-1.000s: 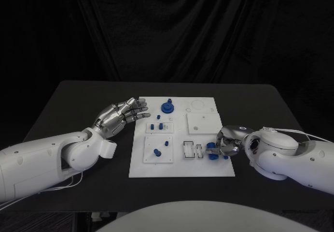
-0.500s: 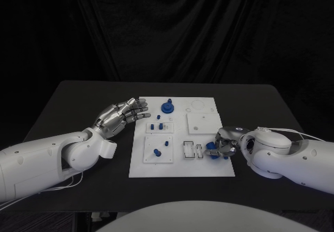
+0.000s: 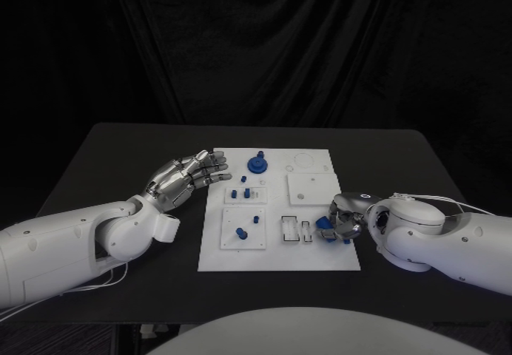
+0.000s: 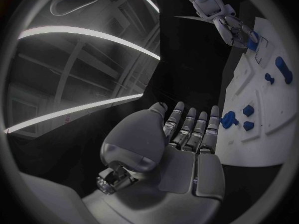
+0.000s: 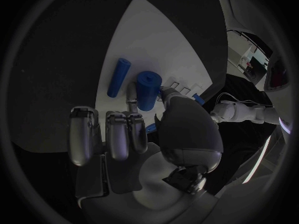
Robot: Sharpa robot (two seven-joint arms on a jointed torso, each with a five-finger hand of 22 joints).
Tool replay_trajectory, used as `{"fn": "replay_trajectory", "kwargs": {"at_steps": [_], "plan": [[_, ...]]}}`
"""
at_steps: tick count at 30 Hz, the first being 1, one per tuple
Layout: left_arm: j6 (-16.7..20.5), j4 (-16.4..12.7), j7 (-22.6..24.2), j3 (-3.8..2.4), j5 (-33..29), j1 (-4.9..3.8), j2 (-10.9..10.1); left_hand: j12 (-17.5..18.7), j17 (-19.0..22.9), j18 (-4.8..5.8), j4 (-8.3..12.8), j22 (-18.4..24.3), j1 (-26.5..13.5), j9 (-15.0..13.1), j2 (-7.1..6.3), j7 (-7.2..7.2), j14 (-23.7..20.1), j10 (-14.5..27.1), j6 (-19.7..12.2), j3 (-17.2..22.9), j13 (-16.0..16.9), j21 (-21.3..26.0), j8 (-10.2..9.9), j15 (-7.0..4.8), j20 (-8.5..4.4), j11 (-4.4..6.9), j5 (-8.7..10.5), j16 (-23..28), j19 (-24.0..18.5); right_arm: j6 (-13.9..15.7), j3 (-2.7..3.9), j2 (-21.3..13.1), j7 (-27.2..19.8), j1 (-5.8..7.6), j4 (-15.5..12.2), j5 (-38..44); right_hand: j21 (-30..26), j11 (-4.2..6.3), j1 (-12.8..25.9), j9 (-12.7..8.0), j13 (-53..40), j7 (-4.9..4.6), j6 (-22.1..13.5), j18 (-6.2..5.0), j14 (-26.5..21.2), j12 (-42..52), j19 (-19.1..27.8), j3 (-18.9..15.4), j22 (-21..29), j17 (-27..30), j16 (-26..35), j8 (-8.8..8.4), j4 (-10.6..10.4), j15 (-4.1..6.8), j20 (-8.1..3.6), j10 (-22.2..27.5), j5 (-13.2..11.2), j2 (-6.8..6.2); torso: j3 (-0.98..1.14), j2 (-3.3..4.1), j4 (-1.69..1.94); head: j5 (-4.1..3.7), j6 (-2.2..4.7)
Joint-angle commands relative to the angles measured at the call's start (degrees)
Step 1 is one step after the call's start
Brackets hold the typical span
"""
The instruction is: Assemble the parts on the task board
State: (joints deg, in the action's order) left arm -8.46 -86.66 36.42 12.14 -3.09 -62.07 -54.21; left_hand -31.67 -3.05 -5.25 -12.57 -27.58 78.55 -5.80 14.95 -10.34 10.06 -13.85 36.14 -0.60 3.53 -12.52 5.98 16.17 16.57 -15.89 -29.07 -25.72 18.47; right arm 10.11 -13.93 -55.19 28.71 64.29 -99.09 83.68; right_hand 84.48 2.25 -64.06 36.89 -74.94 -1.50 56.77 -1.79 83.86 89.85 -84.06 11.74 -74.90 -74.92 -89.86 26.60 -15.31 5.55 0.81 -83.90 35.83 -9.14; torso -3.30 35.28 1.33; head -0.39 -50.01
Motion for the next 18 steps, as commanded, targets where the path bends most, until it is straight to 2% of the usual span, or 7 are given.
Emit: {"fn": "replay_trajectory", "kwargs": {"at_steps": [1,3,8,13,18], "plan": [[-0.9,0.0,0.5,-0.04,0.1,0.16,0.1,-0.1,0.0,0.92,0.0,0.0,-0.1,0.0,-0.47,-2.18,0.3,-0.4,0.1,0.4,0.0,-0.3,0.3,0.01,-0.01,0.05,-0.17,-0.2,0.3,3.4,-0.3,0.0,-1.3,-0.49,0.3,-6.4,0.4,0.54,-3.9,0.5,-15.1,0.49,0.0,0.44,6.1,0.2,-3.7,4.3,-13.3,-15.1,-0.1,0.57,4.0,0.48,-0.37,-6.1,1.8,2.67,-0.01,0.02,-0.01,0.05,0.01],[-0.9,0.0,0.5,-0.04,0.1,0.17,0.1,-0.1,0.0,0.92,0.0,0.0,-0.1,0.0,-0.47,-2.18,0.3,-0.4,0.1,0.4,0.0,-0.3,0.3,0.01,-0.01,0.05,-0.17,-0.2,0.3,4.8,-0.29,0.0,-2.0,-0.49,0.2,-8.9,0.4,0.66,-4.5,1.1,-15.1,0.61,0.0,0.45,6.1,0.2,-3.7,5.0,-13.3,-15.1,-0.1,1.0,4.7,0.57,-0.46,-6.1,3.4,2.63,0.0,0.01,-0.04,0.14,0.01],[-0.9,0.0,0.5,-0.04,0.1,0.23,0.0,-0.1,0.0,0.92,0.0,0.0,-0.1,0.0,-0.47,-2.18,0.3,-0.4,0.1,0.4,0.0,-0.3,0.3,0.01,-0.01,0.05,-0.17,-0.2,0.3,8.6,-0.24,-0.7,-3.7,-0.47,-0.9,-14.2,0.3,0.68,-4.1,2.0,-15.1,0.59,-0.2,0.41,6.0,0.2,-3.6,5.7,-13.3,-14.6,0.1,1.47,4.7,0.61,-0.54,-6.1,5.0,2.66,-0.01,0.03,-0.01,0.28,0.01],[-0.9,-0.1,0.4,-0.04,0.1,0.26,0.0,0.0,0.0,0.93,0.0,0.1,-0.1,0.0,-0.48,-2.2,0.3,-0.4,0.1,0.5,0.0,-0.3,0.2,0.02,-0.01,0.04,-0.17,-0.1,0.3,11.1,-0.09,-1.8,-4.5,-0.27,-2.4,-16.7,0.2,0.66,-3.8,2.2,-15.1,0.56,-0.3,0.4,6.0,0.2,-3.6,5.8,-13.3,-14.5,0.1,1.55,4.6,0.61,-0.54,-6.1,5.2,2.59,0.01,0.03,0.03,0.17,0.01],[-0.8,-0.1,0.4,-0.04,0.1,0.27,0.0,-0.1,0.0,0.93,0.0,0.1,-0.1,0.0,-0.48,-2.21,0.3,-0.4,0.1,0.5,0.0,-0.3,0.2,0.02,-0.01,0.03,-0.17,-0.1,0.3,12.1,0.01,-2.4,-4.9,0.29,-3.7,-20.3,0.3,0.65,-3.5,2.3,-15.1,0.55,-0.3,0.41,6.0,0.2,-3.6,5.7,-13.3,-14.5,0.1,1.6,4.5,0.6,-0.54,-6.1,5.2,2.47,0.01,0.01,0.02,0.17,0.01]]}}
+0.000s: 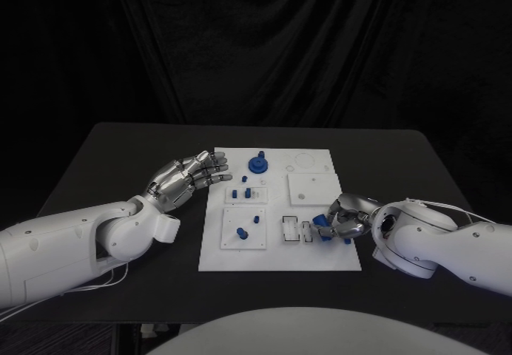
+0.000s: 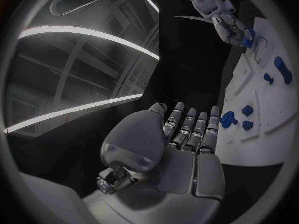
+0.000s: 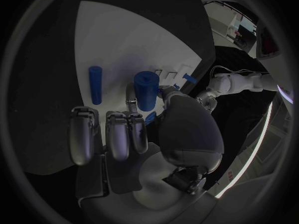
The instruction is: Assemble the parts on the task board
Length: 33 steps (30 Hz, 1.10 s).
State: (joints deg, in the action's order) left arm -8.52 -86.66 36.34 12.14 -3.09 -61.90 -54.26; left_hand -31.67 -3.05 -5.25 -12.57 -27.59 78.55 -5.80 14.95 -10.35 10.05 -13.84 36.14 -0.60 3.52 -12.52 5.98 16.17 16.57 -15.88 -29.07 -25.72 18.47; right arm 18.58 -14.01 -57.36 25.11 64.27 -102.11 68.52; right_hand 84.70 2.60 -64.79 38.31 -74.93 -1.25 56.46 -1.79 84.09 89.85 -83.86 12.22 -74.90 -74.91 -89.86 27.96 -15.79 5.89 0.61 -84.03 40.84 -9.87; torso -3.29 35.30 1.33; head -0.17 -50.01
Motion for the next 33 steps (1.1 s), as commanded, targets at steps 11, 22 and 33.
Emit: {"fn": "replay_trajectory", "kwargs": {"at_steps": [11,22,33], "plan": [[-0.8,0.0,0.5,-0.04,0.1,0.1,0.2,-0.1,0.0,0.93,0.0,0.1,-0.1,0.0,-0.49,-2.21,0.3,-0.4,0.1,0.5,0.0,-0.3,0.2,0.02,-0.01,0.02,-0.16,-0.2,0.3,1.7,0.12,1.5,-1.1,0.61,-0.8,-7.7,-0.1,0.24,-1.7,1.5,-15.1,0.22,-0.6,0.35,5.8,0.2,-3.7,5.4,-13.2,-14.4,0.2,0.25,4.4,0.21,-0.31,-6.0,-1.7,3.37,-0.02,0.01,0.0,-0.13,0.01],[-1.0,0.1,0.4,-0.04,0.1,0.11,0.4,-0.1,0.0,0.94,0.0,0.1,-0.1,0.0,-0.5,-2.22,0.3,-0.4,0.0,0.5,0.0,-0.3,0.2,0.03,-0.01,0.02,-0.17,-0.2,0.2,0.6,0.09,4.0,-1.1,0.27,0.8,-7.2,-0.8,-0.15,0.4,2.0,-15.1,-0.21,-1.4,0.17,5.7,0.2,-3.3,4.9,-12.9,-14.0,0.4,-0.33,2.7,-0.12,-0.03,-6.0,-7.8,4.04,-0.01,0.03,0.0,0.11,0.01],[-1.1,0.2,0.4,-0.04,0.1,0.16,0.5,-0.1,-0.1,0.95,0.0,0.1,-0.1,0.0,-0.49,-2.22,0.3,-0.4,0.0,0.6,0.0,-0.3,0.2,0.06,-0.01,0.02,-0.18,-0.3,0.2,0.8,0.09,5.4,-1.7,0.06,1.5,-5.3,-1.1,-0.46,2.0,2.2,-15.1,-0.53,-1.5,0.09,5.7,0.2,-3.2,3.3,-12.9,-13.9,0.5,-0.98,0.7,-0.39,0.25,-6.0,-14.3,4.47,-0.03,0.04,0.07,0.15,0.01]]}}
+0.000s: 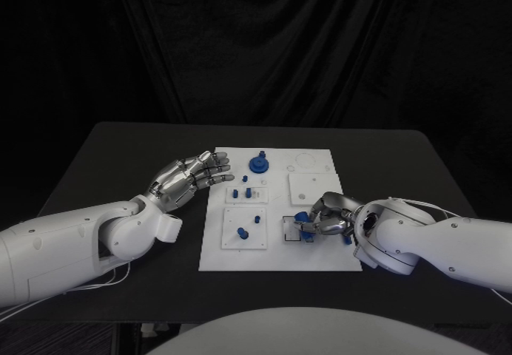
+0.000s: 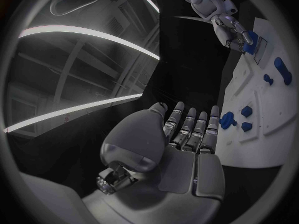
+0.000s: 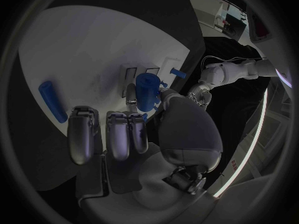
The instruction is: Assemble the parts on the task board
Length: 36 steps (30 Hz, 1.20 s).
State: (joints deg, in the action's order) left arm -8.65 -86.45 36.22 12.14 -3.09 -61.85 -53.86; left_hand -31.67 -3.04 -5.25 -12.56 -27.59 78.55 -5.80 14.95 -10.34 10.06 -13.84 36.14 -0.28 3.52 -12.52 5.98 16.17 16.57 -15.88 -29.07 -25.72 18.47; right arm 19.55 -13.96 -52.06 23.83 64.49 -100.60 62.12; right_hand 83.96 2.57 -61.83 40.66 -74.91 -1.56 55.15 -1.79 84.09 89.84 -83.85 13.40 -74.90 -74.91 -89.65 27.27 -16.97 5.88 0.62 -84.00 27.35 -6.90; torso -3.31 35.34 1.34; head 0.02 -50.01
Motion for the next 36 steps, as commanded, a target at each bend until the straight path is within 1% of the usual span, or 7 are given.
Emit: {"fn": "replay_trajectory", "kwargs": {"at_steps": [1,8,13,16,22,29,36], "plan": [[-1.0,0.0,0.5,-0.04,0.1,0.11,0.1,-0.1,-0.1,0.95,0.0,0.1,-0.1,0.0,-0.49,-2.22,0.3,-0.4,0.0,0.3,0.0,-0.3,0.2,0.06,-0.01,0.02,-0.18,-0.3,0.2,-0.2,0.04,0.2,-0.4,-0.16,0.0,1.1,-0.3,-0.44,-0.9,-0.1,-15.1,-0.24,-0.2,0.11,5.6,0.2,-3.2,2.1,-12.9,-13.9,0.2,-0.33,1.8,-0.39,0.25,-6.0,-1.1,1.51,-0.01,0.01,0.06,-0.04,0.01],[-1.1,0.0,0.4,-0.05,0.1,0.13,0.2,-0.1,-0.1,0.95,0.0,0.1,-0.1,0.0,-0.49,-2.22,0.3,-0.4,0.0,0.3,0.0,-0.3,0.2,0.06,-0.01,0.02,-0.18,-0.3,0.2,-0.7,0.04,0.5,-0.4,-0.19,-0.1,1.2,-0.8,-0.6,-0.4,-0.2,-15.1,-0.42,-0.4,0.0,5.6,0.2,-3.0,1.3,-12.7,-13.8,0.3,-0.74,1.2,-0.51,0.36,-6.0,-2.6,1.6,0.0,-0.01,0.01,0.1,0.01],[-1.1,0.0,0.3,-0.05,0.1,0.15,0.2,-0.1,-0.1,0.97,0.0,0.1,-0.1,0.0,-0.48,-2.22,0.4,-0.5,0.0,0.4,0.0,-0.3,0.2,0.11,0.0,0.02,-0.19,-0.3,0.2,-1.1,0.04,0.7,-0.2,-0.2,0.0,1.3,-1.1,-0.94,1.8,-0.4,-15.1,-0.78,-0.5,-0.08,5.6,0.2,-2.9,-0.7,-12.6,-13.8,0.3,-1.34,0.4,-0.81,0.64,-6.0,-7.5,2.06,0.02,-0.02,-0.04,0.13,0.01],[-1.1,0.0,0.3,-0.05,0.1,0.16,0.2,-0.1,-0.1,0.97,0.0,0.1,-0.1,0.0,-0.48,-2.22,0.4,-0.5,0.0,0.4,0.0,-0.3,0.2,0.11,0.0,0.02,-0.19,-0.3,0.2,-1.4,0.04,0.8,0.1,-0.21,0.0,1.3,-1.2,-1.0,4.3,-0.4,-15.1,-0.82,-0.3,-0.11,5.6,0.2,-2.8,-2.8,-12.6,-13.8,0.3,-1.65,0.4,-0.89,0.77,-6.0,-12.8,2.56,0.0,-0.01,0.01,0.09,0.01],[-1.2,0.0,0.3,-0.05,0.1,0.18,0.3,-0.1,-0.1,0.97,0.0,0.1,-0.1,0.0,-0.48,-2.22,0.4,-0.5,0.0,0.4,0.0,-0.3,0.2,0.11,0.0,0.02,-0.19,-0.3,0.2,-2.0,0.04,1.0,0.4,-0.23,0.2,1.3,-1.8,-1.15,7.6,-0.4,-15.1,-0.97,-0.6,-0.26,5.6,0.2,-2.6,-5.6,-12.4,-13.7,0.4,-2.07,0.2,-1.0,0.88,-6.0,-18.3,3.68,0.01,-0.01,-0.01,0.1,0.01],[-1.2,0.1,0.2,-0.05,0.1,0.22,0.3,-0.1,-0.1,0.97,0.0,0.1,-0.1,0.0,-0.48,-2.22,0.4,-0.5,0.0,0.4,0.0,-0.3,0.2,0.11,0.0,0.02,-0.19,-0.3,0.2,-1.7,0.04,1.2,0.1,-0.25,0.3,1.3,-2.0,-1.18,10.1,-0.3,-15.1,-1.01,-0.6,-0.32,5.6,0.2,-2.5,-7.6,-12.3,-13.6,0.4,-2.17,0.2,-1.05,0.93,-6.0,-21.2,4.54,0.01,-0.03,-0.01,0.23,0.01],[-1.3,0.1,0.2,-0.05,0.1,0.27,0.2,-0.1,-0.1,0.97,0.0,0.1,-0.1,0.0,-0.48,-2.22,0.4,-0.5,0.0,0.4,0.0,-0.3,0.2,0.11,0.0,0.02,-0.19,-0.3,0.2,-0.9,0.04,1.3,-0.5,-0.26,0.3,1.3,-2.2,-1.2,10.9,-0.2,-15.1,-1.03,-0.7,-0.35,5.6,0.2,-2.4,-8.3,-12.3,-13.5,0.5,-2.22,0.2,-1.06,0.94,-6.0,-22.5,4.67,0.01,-0.03,-0.01,0.34,0.01]]}}
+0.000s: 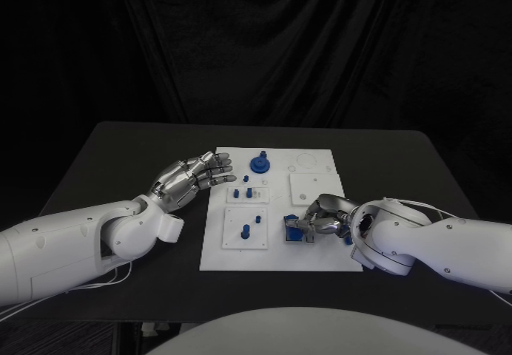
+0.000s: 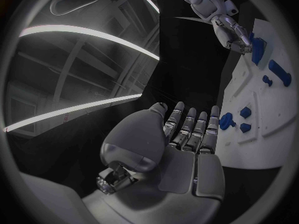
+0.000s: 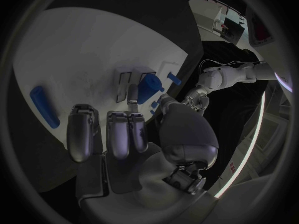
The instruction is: Assemble the parts on the task board
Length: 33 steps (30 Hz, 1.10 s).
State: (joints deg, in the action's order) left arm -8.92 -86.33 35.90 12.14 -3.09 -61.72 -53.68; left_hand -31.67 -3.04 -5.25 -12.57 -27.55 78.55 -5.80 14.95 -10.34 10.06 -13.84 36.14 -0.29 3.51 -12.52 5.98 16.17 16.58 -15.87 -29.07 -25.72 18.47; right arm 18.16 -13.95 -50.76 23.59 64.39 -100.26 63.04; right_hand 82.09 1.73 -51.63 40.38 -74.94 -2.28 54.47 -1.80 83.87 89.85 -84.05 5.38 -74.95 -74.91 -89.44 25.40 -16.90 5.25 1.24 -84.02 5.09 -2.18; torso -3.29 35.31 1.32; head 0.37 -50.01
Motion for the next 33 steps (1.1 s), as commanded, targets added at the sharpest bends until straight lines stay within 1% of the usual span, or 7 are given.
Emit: {"fn": "replay_trajectory", "kwargs": {"at_steps": [1,6,8,13,17,26,33], "plan": [[-1.0,0.0,0.5,-0.04,0.1,0.16,0.0,-0.1,-0.1,0.97,0.0,0.1,-0.1,0.0,-0.48,-2.22,0.4,-0.5,0.0,0.4,0.0,-0.3,0.2,0.11,0.0,0.02,-0.19,-0.3,0.2,0.8,0.03,-0.1,-0.6,-0.16,-0.1,0.3,-0.3,-0.36,0.8,0.1,-15.1,-0.31,0.0,-0.35,5.8,0.2,-2.2,-0.4,-12.2,-13.5,0.3,-0.35,0.1,-0.44,0.33,-6.0,-0.4,-0.03,0.0,0.01,0.0,0.01,0.01],[-1.1,0.0,0.5,-0.04,0.1,0.21,0.0,-0.1,-0.1,0.97,0.0,0.1,-0.1,0.0,-0.48,-2.22,0.4,-0.5,0.0,0.4,0.0,-0.3,0.2,0.11,0.0,0.02,-0.19,-0.3,0.2,2.2,0.03,-0.4,-1.8,-0.16,-0.2,0.3,-0.3,-0.3,0.1,0.2,-15.1,-0.23,0.3,-0.34,5.8,0.2,-2.2,-0.4,-12.2,-13.6,0.3,-0.2,0.2,-0.4,0.31,-6.0,0.9,0.51,-0.01,0.01,0.04,0.04,0.01],[-1.1,0.0,0.5,-0.04,0.1,0.24,0.0,-0.1,-0.1,0.97,0.0,0.1,-0.1,0.0,-0.48,-2.22,0.4,-0.5,0.0,0.4,0.0,-0.3,0.2,0.11,0.0,0.02,-0.19,-0.3,0.2,2.6,0.03,-0.6,-2.2,-0.16,-0.3,0.4,-0.3,-0.24,-2.4,0.4,-15.1,-0.16,0.2,-0.34,5.8,0.2,-2.3,0.0,-12.2,-13.6,0.2,-0.19,0.5,-0.35,0.25,-6.0,4.1,0.43,-0.01,0.0,0.01,0.11,0.01],[-1.1,-0.1,0.5,-0.04,0.1,0.3,-0.1,-0.1,-0.1,0.97,0.0,0.1,-0.1,0.0,-0.48,-2.22,0.4,-0.5,0.0,0.4,0.0,-0.3,0.2,0.11,0.0,0.02,-0.19,-0.3,0.2,3.1,0.02,-1.1,-3.2,-0.16,-0.6,0.4,-0.3,-0.17,-7.8,0.6,-15.1,-0.09,0.0,-0.34,5.8,0.2,-2.3,0.5,-12.2,-13.7,0.2,-0.1,1.3,-0.28,0.19,-6.0,8.6,-0.12,0.0,0.0,0.01,0.11,0.01],[-1.1,-0.1,0.5,-0.04,0.1,0.36,-0.2,0.0,-0.1,1.04,0.1,0.1,-0.1,0.0,-0.49,-2.23,0.5,-0.4,-0.1,0.6,0.0,-0.3,0.2,0.19,0.01,0.09,-0.22,-0.5,0.2,3.5,0.01,-1.7,-3.9,-0.17,-1.2,1.6,-0.3,-0.21,-10.8,1.0,-15.1,-0.15,-0.5,-0.34,5.8,0.2,-2.3,0.7,-12.2,-13.6,0.2,0.15,2.0,-0.29,0.18,-6.0,10.2,-0.61,0.0,-0.01,-0.03,0.22,0.01],[-1.0,-0.2,0.4,-0.04,0.1,0.49,-0.4,0.0,-0.1,1.04,0.1,0.1,-0.1,0.0,-0.49,-2.23,0.5,-0.4,-0.1,0.6,0.0,-0.3,0.2,0.2,0.01,0.09,-0.22,-0.5,0.2,3.7,-0.03,-3.3,-4.1,-0.3,-2.4,3.7,-0.3,0.05,-13.1,3.0,-15.1,0.17,-0.4,-0.33,5.8,0.2,-2.3,-0.3,-12.2,-13.5,0.3,2.8,1.8,-0.13,0.08,-6.0,8.6,-1.44,0.0,0.01,0.01,0.19,0.01],[-1.0,-0.3,0.4,-0.04,0.1,0.6,-0.5,0.0,-0.1,1.04,0.1,0.1,-0.1,0.0,-0.49,-2.23,0.5,-0.4,-0.1,0.6,0.0,-0.3,0.2,0.2,0.01,0.09,-0.22,-0.5,0.2,3.6,-0.06,-4.2,-4.3,-0.44,-3.2,4.1,-0.3,0.41,-10.9,5.2,-15.1,0.59,-0.7,-0.32,5.8,0.2,-2.3,-1.9,-12.3,-13.5,0.3,5.29,0.2,0.18,-0.2,-6.0,5.5,-0.7,-0.01,0.0,-0.01,0.24,0.01]]}}
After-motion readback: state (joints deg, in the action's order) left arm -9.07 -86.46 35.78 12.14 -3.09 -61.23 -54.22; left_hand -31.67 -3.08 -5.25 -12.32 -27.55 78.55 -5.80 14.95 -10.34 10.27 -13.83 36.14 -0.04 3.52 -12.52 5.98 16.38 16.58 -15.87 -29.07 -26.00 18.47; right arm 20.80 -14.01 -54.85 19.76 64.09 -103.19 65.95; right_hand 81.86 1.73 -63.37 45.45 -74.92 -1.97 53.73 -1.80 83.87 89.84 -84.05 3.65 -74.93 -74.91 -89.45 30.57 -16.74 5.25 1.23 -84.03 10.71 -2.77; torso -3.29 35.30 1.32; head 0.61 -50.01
